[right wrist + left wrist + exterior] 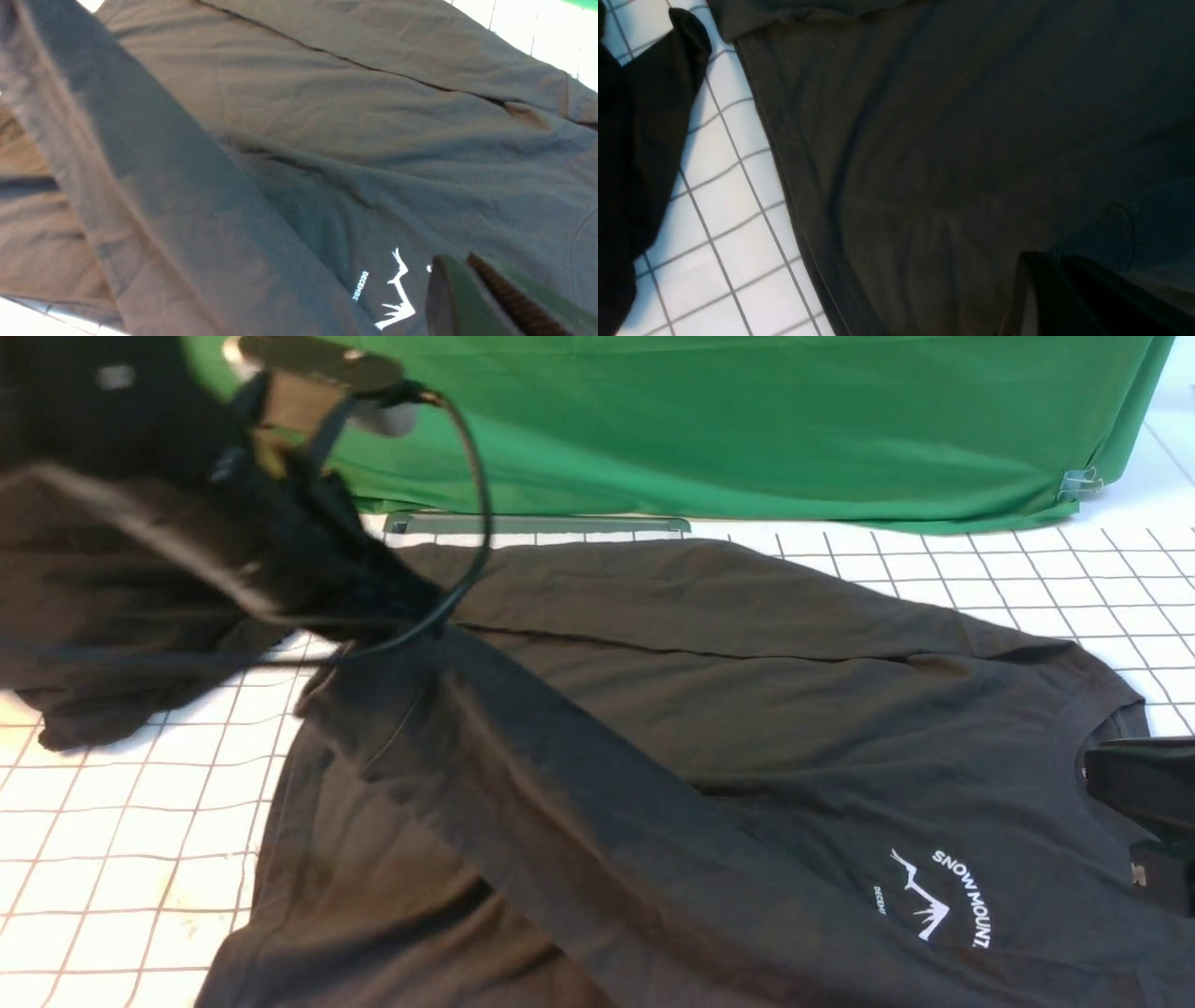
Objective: Fold a long-sleeved shirt over a white checkered tablecloth.
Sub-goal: 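Fold the left side of the black T-shirt inward over its body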
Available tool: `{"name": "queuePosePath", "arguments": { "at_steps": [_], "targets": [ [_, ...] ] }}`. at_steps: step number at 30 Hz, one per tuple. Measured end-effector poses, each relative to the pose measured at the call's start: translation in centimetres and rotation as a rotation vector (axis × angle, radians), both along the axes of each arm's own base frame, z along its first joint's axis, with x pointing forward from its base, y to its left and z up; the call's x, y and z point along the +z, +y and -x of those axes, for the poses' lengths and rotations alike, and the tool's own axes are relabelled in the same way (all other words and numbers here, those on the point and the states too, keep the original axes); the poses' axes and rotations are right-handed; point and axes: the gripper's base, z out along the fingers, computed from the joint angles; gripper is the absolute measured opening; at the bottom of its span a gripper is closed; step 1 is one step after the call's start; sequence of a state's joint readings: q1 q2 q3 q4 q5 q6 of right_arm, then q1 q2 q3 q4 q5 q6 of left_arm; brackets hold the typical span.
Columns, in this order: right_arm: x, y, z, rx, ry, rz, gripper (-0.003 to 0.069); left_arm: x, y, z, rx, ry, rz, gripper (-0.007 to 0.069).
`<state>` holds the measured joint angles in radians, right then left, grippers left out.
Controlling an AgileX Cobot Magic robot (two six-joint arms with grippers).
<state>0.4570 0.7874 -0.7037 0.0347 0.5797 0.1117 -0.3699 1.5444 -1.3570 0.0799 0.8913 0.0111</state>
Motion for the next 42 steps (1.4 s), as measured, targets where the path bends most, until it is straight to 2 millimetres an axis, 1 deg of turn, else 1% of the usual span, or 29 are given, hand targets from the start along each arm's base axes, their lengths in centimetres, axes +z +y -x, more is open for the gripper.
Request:
{"name": "queuePosePath", "arguments": {
  "at_steps": [1, 2, 3, 4, 5, 6, 7, 8, 10, 12, 14, 18, 21, 22, 24, 26, 28, 30, 31, 32, 33, 34, 36, 42],
  "targets": [
    [0.0, 0.0, 0.0, 0.0, 0.002, 0.0, 0.0024, -0.2, -0.1, -0.4, 0.003, 0.006, -0.002, 0.0017],
    [-0.2, 0.1, 0.1, 0.002, 0.033, -0.003, 0.0027, -1.2, 0.1, -1.9, 0.025, 0.03, -0.01, 0.0017],
    [-0.4, 0.1, 0.3, 0.008, 0.062, -0.007, 0.0029, -1.8, 0.2, -2.8, 0.044, 0.047, -0.012, 0.0017],
    [-0.5, 0.1, 0.3, 0.01, 0.066, -0.002, 0.0029, -1.8, 0.3, -2.8, 0.046, 0.047, -0.012, 0.0017],
    [-1.0, 0.4, 0.6, 0.043, 0.139, 0.013, 0.0029, -2.9, 0.6, -4.3, 0.068, 0.074, -0.021, 0.0017],
    [-1.2, 0.5, 0.7, 0.057, 0.164, 0.018, 0.0028, -3.4, 0.8, -5.0, 0.077, 0.085, -0.027, 0.0017],
    [-1.4, 0.5, 0.7, 0.067, 0.18, 0.022, 0.0028, -3.4, 0.8, -5.1, 0.077, 0.086, -0.029, 0.0017],
    [-2.0, 0.9, 0.9, 0.114, 0.248, 0.04, 0.0024, -4.0, 1.1, -6.2, 0.092, 0.094, -0.036, 0.0017],
    [-2.6, 1.3, 0.9, 0.163, 0.311, 0.06, 0.0022, -4.3, 1.3, -7.5, 0.107, 0.093, -0.036, 0.0017],
    [-2.9, 1.5, 0.8, 0.179, 0.335, 0.07, 0.0022, -4.3, 1.5, -8.0, 0.114, 0.089, -0.034, 0.0017],
    [-3.6, 2.0, 0.5, 0.228, 0.391, 0.1, 0.0022, -4.2, 1.9, -9.1, 0.136, 0.076, -0.022, 0.0017],
    [-4.8, 2.9, -0.1, 0.316, 0.454, 0.148, 0.0029, -4.0, 2.3, -10.4, 0.166, 0.057, 0.003, 0.0017],
    [-5.8, 4.2, -0.8, 0.362, 0.477, 0.171, 0.0046, -4.7, 2.4, -10.9, 0.17, 0.071, -0.001, 0.0017],
    [-5.9, 4.4, -0.9, 0.369, 0.474, 0.173, 0.005, -4.7, 2.4, -11.0, 0.17, 0.073, -0.001, 0.0017],
    [-6.9, 5.8, -1.5, 0.407, 0.477, 0.199, 0.0085, -5.4, 2.4, -11.2, 0.17, 0.09, -0.016, 0.0017],
    [-7.9, 6.9, -2.0, 0.437, 0.462, 0.248, 0.0153, -5.9, 2.4, -11.3, 0.168, 0.098, -0.032, 0.0017],
    [-9.2, 7.7, -2.7, 0.441, 0.461, 0.292, 0.0242, -6.0, 2.5, -11.4, 0.167, 0.1, -0.038, 0.0017],
    [-10.2, 8.2, -3.3, 0.438, 0.467, 0.316, 0.0303, -6.0, 2.5, -11.4, 0.167, 0.099, -0.042, 0.0017],
    [-10.8, 8.5, -3.8, 0.433, 0.466, 0.326, 0.0344, -6.0, 2.5, -11.4, 0.167, 0.099, -0.044, 0.0017],
    [-11.6, 8.8, -4.3, 0.43, 0.47, 0.342, 0.0369, -6.0, 2.5, -11.4, 0.167, 0.099, -0.045, 0.0017],
    [-11.8, 8.8, -4.3, 0.43, 0.476, 0.345, 0.0372, -6.0, 2.5, -11.4, 0.166, 0.098, -0.046, 0.0017],
    [-12.7, 9.1, -4.9, 0.43, 0.475, 0.365, 0.0393, -6.0, 2.5, -11.4, 0.166, 0.098, -0.047, 0.0017],
    [-13.8, 9.4, -5.5, 0.426, 0.471, 0.383, 0.0403, -6.0, 2.5, -11.4, 0.166, 0.097, -0.047, 0.0017],
    [-15.6, 10.1, -6.8, 0.411, 0.431, 0.39, 0.0407, -6.0, 2.5, -11.4, 0.166, 0.1, -0.048, 0.0017]
  ]
}}
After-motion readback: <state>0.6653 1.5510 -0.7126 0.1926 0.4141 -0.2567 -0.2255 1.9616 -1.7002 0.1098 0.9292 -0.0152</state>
